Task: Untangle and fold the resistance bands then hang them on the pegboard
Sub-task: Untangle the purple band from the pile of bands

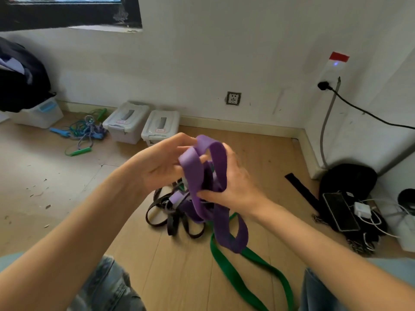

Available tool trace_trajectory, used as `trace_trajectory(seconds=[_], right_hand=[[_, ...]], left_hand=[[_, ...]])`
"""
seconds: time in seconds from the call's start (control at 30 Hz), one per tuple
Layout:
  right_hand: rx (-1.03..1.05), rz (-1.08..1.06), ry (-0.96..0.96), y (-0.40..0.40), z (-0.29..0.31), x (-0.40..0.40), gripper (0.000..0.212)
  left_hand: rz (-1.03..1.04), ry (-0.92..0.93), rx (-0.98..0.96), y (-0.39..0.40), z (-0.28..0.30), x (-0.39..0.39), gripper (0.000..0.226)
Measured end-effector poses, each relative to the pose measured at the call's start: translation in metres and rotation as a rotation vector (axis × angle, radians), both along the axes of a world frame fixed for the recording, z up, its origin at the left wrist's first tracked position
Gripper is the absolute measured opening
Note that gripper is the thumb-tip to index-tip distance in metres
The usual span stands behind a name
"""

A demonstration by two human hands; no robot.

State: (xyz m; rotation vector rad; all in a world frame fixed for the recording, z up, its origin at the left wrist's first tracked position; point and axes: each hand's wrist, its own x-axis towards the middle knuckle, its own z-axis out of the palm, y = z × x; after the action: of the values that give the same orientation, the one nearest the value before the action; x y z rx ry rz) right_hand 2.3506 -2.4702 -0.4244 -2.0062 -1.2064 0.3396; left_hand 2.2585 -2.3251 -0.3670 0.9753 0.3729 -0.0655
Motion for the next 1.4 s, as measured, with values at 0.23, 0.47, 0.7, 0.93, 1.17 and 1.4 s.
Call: trace_trajectory(seconds=[0.23,0.47,0.7,0.93,1.17,1.4], right_hand=[[-0.023,0.186,0.427,0.0,0.001,0.004,0.049],[-0.052,-0.213,0.294,-0.006,0.006,0.007,0.011],[0.371,-0.251,0.874,-0.014,0.03,0.021,0.021],[-0.087,-0.157,0.469,-0.02,0.036,0.022,0.097],[0.045,-0.404,0.217,-0.023,0.037,0.046,0.017],[-0.277,0.045,0.062,-0.018,0.02,0.036,0.061]], left_hand=[[-0.153,0.047,0.021,-0.006,-0.003,0.0,0.067],[-0.21,0.164,0.431,-0.002,-0.024,0.007,0.063],[0.064,-0.223,1.018,-0.033,-0.052,0.016,0.062],[0.189,-0.192,1.084,-0.023,-0.056,0.014,0.044],[-0.032,-0.141,1.131,-0.007,-0.043,0.008,0.053],[-0.148,-0.224,0.562,-0.011,-0.015,-0.008,0.038]])
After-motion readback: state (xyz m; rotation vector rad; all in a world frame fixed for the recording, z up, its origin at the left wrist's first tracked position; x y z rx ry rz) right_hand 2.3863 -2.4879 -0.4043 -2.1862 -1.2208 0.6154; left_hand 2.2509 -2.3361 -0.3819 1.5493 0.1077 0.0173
